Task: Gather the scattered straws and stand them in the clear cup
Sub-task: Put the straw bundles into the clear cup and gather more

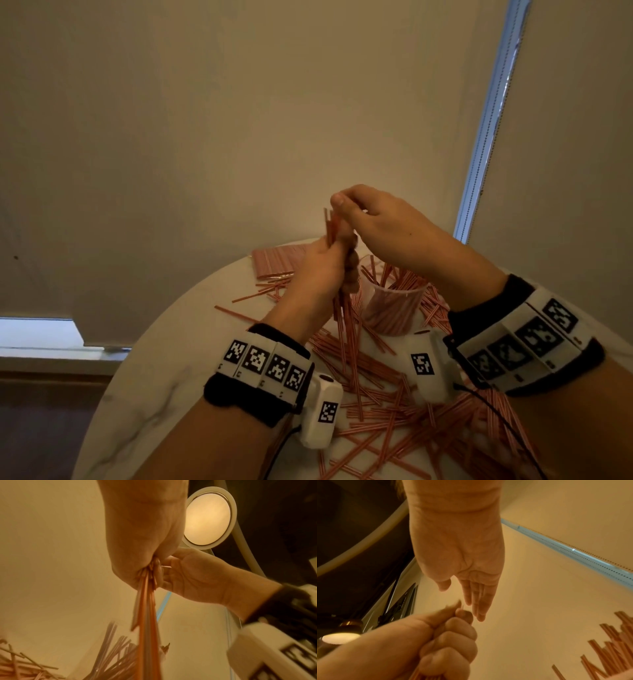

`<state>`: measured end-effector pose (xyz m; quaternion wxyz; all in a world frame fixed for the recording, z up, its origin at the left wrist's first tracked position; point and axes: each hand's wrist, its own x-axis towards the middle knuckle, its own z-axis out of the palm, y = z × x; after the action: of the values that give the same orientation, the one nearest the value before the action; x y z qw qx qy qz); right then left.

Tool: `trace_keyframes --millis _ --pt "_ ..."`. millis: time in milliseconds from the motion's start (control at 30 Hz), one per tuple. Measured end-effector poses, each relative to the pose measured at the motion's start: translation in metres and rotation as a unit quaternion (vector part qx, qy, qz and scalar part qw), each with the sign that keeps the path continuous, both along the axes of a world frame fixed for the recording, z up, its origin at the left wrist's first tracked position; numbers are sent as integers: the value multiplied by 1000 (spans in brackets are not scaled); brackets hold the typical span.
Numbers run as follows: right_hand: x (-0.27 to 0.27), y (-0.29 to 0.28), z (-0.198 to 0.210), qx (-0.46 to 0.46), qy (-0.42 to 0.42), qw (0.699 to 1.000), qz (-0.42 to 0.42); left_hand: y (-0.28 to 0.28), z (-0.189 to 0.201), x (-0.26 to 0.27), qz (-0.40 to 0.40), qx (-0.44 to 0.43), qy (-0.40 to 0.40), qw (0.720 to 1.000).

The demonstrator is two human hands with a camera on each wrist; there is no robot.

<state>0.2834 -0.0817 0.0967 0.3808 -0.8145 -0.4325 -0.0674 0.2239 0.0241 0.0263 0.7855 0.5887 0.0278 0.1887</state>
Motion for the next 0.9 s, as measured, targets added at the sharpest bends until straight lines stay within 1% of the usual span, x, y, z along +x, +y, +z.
trace_keyframes --millis 33,67,100,133,167,200,233,267,333,400,467,567,600,633,700,767,833,900 --pt "-2 -4 -1 8 -11 1000 -14 4 2 0 23 -39 -14 999" --pt "-4 -8 -2 -9 -17 1000 -21 9 4 -1 45 -80 -34 995" --pt "-7 -14 -4 -56 -10 998 -17 15 6 -2 65 -122 -57 989" --pt "-10 -18 -7 -127 9 992 1 20 8 -3 82 -164 -81 980" --pt "-14 -20 -12 -209 36 977 27 24 10 -5 96 -205 -102 969" --pt "-20 -21 -17 -280 67 956 55 27 12 -6 105 -242 -120 957" --pt "-24 -21 -23 -325 96 937 83 28 14 -7 112 -268 -135 947" --pt "-27 -19 -30 -334 121 929 106 29 16 -8 120 -284 -147 940" --pt "-28 -15 -41 -275 168 938 126 26 18 -9 131 -290 -158 935" --pt "-27 -13 -44 -212 205 948 120 24 19 -9 130 -282 -161 937" --pt "-27 -13 -43 -185 200 956 112 23 19 -8 105 -272 -154 944" --pt "-27 -11 -42 -153 106 979 82 13 16 -6 59 -251 -133 957" --pt "-26 -11 -41 -145 85 983 71 10 16 -4 60 -241 -131 960" --pt "-25 -10 -41 -143 81 984 68 8 15 -3 69 -228 -131 962" --pt "-24 -11 -40 -153 114 978 82 6 14 -1 89 -188 -132 969" --pt "-22 -13 -40 -157 154 970 101 8 10 0 100 -123 -114 981" --pt "-21 -15 -38 -124 156 974 107 8 6 -2 92 -46 -78 992" --pt "-19 -16 -39 -112 129 981 96 7 3 -3 74 3 -49 996"
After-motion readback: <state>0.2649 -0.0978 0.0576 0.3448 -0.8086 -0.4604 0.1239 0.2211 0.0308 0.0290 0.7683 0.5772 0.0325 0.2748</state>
